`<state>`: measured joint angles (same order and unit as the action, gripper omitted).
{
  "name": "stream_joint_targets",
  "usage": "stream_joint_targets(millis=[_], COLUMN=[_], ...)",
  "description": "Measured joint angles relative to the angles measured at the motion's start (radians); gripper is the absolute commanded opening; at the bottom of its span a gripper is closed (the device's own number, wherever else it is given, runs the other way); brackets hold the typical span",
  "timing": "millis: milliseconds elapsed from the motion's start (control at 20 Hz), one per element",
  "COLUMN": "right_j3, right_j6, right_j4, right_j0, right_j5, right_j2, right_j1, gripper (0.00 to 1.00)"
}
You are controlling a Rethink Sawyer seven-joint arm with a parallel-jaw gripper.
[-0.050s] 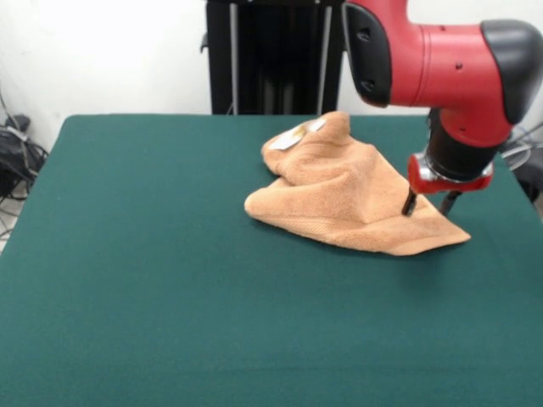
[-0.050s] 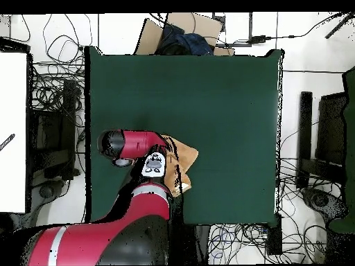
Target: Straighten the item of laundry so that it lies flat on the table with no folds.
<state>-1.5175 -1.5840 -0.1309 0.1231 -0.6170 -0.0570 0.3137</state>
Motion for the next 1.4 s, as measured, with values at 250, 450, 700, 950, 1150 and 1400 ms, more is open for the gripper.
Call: stream_joint_targets(millis=[250, 450, 700, 950, 1150, 1400], right_j3=[0.0, 0.0, 0.003, 0.004, 0.004, 0.007], right_j6=[0.0, 0.0, 0.0, 0.0, 0.0, 0.0], right_j4=[0.0, 0.0, 0.0, 0.0, 0.0, 0.001], right_j0=[0.0, 0.001, 0.004, 0.007, 0.008, 0.007], right_j5=[0.0, 0.0, 0.0, 0.0, 0.0, 0.0], right_j2=[0.0, 0.0, -0.001, -0.001, -0.001, -0.001], right_j1=[0.0, 0.0, 0.0, 0.0, 0.0, 0.0], gripper=[1.0, 1.0, 0.0, 0.0, 0.0, 0.0])
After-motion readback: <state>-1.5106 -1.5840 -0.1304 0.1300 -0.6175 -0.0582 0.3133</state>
